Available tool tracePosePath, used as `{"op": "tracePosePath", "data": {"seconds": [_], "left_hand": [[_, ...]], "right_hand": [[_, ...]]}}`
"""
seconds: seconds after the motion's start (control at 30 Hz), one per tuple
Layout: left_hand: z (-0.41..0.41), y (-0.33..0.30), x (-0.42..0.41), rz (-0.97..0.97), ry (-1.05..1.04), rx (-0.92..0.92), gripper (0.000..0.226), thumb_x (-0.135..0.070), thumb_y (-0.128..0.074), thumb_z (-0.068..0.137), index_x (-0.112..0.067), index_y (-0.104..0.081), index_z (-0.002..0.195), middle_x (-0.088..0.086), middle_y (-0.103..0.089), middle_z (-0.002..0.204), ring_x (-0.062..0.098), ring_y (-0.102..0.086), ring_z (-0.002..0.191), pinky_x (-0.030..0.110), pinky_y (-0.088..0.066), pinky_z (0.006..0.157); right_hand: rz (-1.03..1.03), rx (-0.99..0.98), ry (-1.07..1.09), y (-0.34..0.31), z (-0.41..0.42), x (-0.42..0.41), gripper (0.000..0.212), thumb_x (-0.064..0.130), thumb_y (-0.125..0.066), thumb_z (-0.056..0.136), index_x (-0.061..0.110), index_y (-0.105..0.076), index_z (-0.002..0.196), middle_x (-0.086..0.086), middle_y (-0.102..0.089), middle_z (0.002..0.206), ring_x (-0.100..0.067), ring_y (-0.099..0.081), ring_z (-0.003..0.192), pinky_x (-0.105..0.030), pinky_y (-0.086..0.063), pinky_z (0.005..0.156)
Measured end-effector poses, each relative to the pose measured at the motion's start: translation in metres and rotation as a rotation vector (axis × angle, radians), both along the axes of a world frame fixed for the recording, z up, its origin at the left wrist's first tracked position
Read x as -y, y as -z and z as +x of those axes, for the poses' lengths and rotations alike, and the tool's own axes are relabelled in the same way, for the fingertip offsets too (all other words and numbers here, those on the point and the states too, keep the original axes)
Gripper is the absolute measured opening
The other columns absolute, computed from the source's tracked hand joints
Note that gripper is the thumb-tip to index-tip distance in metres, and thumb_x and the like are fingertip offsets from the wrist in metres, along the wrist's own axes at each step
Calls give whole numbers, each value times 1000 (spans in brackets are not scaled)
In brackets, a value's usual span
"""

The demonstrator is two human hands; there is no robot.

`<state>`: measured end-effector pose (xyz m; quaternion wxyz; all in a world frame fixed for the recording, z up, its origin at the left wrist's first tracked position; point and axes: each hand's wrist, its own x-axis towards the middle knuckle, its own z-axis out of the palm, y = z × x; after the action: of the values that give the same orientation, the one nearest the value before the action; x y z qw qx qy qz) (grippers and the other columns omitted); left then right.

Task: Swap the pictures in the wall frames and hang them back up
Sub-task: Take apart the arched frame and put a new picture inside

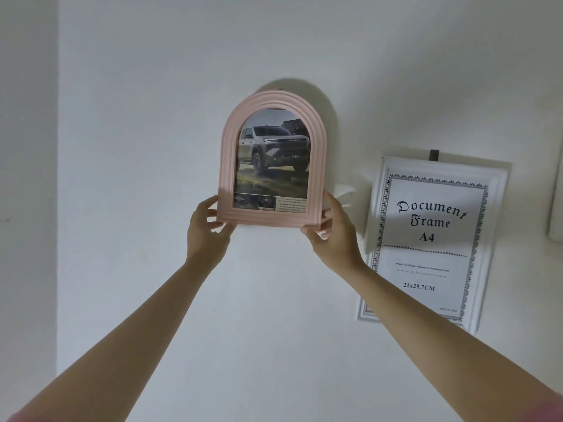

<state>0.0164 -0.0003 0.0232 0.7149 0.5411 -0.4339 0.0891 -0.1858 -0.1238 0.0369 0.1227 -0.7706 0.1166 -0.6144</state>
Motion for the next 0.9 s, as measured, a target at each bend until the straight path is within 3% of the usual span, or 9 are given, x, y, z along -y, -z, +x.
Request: {"op": "tracePosePath", "data": {"seconds": [0.1, 0.23, 0.33, 0.43, 0.53, 0.6, 0.7, 0.8, 0.9], "left_hand": [[-10, -1, -26, 54, 16, 102, 67, -18, -72, 80, -30, -38, 137, -8, -55, 112, 13, -59, 85, 15, -48, 67], [-27, 22, -67, 224, 71, 231, 84, -17, -75, 77, -35, -26, 143, -19, -52, 107, 13, -59, 79, 13, -51, 62], [-48, 56, -94, 366, 169, 243, 89, -22, -78, 73, -41, -24, 142, -15, -53, 110, 13, -58, 91, 16, -50, 65], [-76, 99, -115, 465, 277, 200, 93, -25, -80, 70, -44, -23, 141, -12, -53, 112, 15, -59, 94, 21, -54, 69], [-106, 144, -133, 545, 344, 148, 92, -28, -79, 70, -45, -23, 141, -12, -53, 112, 16, -59, 96, 25, -55, 73], [-126, 171, -141, 604, 368, 107, 91, -27, -80, 71, -46, -24, 140, -11, -54, 113, 15, -59, 97, 27, -53, 77], [-163, 203, -151, 716, 299, 97, 87, -22, -78, 74, -42, -25, 141, -12, -47, 123, 12, -51, 105, 24, -40, 86], [-204, 219, -161, 741, 255, 133, 77, -26, -74, 78, -37, -31, 141, -10, -41, 128, 9, -45, 112, 22, -37, 88], [-244, 217, -172, 661, 376, 72, 60, -29, -69, 82, -37, -41, 134, -12, -47, 130, 5, -50, 113, 13, -39, 84]], "right_hand": [[37, -41, -57, -3, -16, -19, 82, 4, -75, 73, 27, -33, 140, 12, -50, 101, -16, -55, 76, -14, -48, 60], [214, -89, -142, 5, -47, -44, 89, 4, -74, 75, 25, -24, 146, 12, -47, 110, -7, -58, 81, -19, -52, 64], [273, 13, -157, 29, -69, -66, 73, 3, -67, 82, 24, -32, 143, 23, -45, 120, 8, -54, 95, -14, -50, 74], [359, 117, -173, 65, -96, -91, 59, -4, -58, 85, 22, -42, 136, 19, -57, 100, 8, -56, 82, -11, -49, 72], [473, 131, -176, 106, -128, -118, 57, -5, -56, 87, 24, -44, 134, 36, -61, 90, 8, -60, 79, -7, -48, 68], [518, 150, -173, 133, -150, -136, 55, -2, -57, 88, 30, -46, 131, 27, -63, 95, 3, -63, 81, -9, -49, 65], [539, 193, -108, 174, -180, -164, 45, 2, -57, 89, 29, -52, 125, 1, -67, 94, -6, -65, 73, -14, -50, 60], [496, 159, -15, 216, -205, -192, 36, 8, -57, 89, 17, -58, 124, -4, -70, 98, -9, -65, 70, -21, -53, 61], [467, 119, 58, 254, -219, -218, 38, 20, -55, 87, 12, -59, 125, -3, -71, 98, -6, -65, 72, -21, -53, 64]]}}
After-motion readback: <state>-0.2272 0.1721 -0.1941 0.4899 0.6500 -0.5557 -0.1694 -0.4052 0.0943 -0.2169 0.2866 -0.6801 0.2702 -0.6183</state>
